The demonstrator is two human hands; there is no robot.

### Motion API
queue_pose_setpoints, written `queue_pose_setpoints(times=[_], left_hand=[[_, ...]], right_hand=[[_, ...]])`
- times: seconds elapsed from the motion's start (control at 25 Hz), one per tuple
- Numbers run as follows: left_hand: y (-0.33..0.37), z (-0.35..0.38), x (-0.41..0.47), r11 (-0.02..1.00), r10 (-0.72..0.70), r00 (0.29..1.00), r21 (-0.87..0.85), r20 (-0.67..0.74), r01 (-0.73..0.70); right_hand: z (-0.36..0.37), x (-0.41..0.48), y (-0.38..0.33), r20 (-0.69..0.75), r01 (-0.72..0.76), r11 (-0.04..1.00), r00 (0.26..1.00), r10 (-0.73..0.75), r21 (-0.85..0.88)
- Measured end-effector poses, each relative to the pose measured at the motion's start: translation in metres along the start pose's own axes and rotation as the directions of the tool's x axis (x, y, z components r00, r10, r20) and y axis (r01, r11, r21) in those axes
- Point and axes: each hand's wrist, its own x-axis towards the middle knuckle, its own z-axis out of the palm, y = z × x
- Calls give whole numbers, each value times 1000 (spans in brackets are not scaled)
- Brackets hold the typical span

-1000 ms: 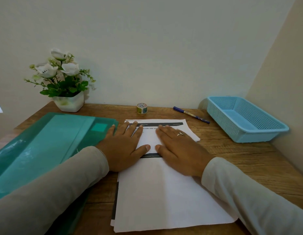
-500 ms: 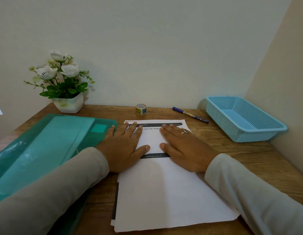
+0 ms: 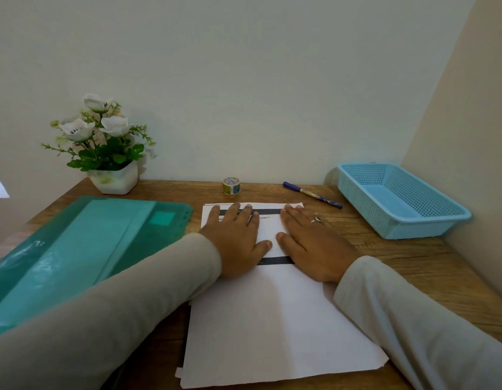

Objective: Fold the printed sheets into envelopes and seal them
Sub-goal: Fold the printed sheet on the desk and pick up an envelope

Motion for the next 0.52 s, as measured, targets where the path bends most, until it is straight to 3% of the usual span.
queue_pose_setpoints(times=[0.4,0.52], left_hand=[[-37,25,-36,996,-88,996,-19,-31,87],[-39,30,-40,995,-96,994,-40,-60,94]], right_hand=[[-2,-1,2,-6,12,999,1000,-12,-31],[-3,-6,-18,-40,107,992,993,-110,-66]])
